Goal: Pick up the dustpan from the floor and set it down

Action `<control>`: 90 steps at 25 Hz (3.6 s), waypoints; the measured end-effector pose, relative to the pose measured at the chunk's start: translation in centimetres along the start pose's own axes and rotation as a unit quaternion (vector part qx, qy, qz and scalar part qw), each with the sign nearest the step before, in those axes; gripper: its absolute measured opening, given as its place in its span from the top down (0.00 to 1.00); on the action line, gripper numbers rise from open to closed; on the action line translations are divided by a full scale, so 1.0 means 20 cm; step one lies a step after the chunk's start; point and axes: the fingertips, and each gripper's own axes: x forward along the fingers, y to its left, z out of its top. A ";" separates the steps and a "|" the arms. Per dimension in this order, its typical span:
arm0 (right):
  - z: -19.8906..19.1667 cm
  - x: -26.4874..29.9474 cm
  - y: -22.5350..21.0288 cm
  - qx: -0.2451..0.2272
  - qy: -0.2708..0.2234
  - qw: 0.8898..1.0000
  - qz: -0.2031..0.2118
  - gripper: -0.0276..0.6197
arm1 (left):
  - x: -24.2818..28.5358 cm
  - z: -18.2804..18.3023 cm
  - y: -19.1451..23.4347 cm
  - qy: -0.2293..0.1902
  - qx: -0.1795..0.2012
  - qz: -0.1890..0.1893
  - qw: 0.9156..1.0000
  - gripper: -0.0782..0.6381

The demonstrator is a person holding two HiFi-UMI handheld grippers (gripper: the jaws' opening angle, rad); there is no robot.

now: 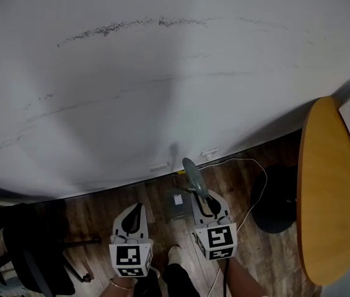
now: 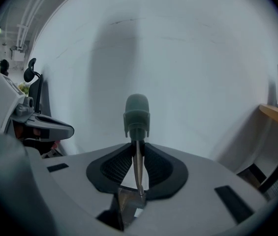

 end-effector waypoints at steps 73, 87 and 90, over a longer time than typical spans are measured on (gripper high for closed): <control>-0.18 0.35 -0.09 0.015 0.012 0.999 -0.028 0.78 | 0.04 -0.24 0.15 0.026 -0.015 0.021 0.999 0.87; -0.09 -0.01 -0.09 0.088 0.024 0.992 -0.088 0.71 | -0.20 0.10 0.19 -0.014 0.000 0.006 1.000 0.87; 0.03 -0.15 -0.07 0.096 0.015 0.989 -0.107 0.71 | -0.31 0.21 0.19 -0.019 -0.008 0.001 1.000 0.87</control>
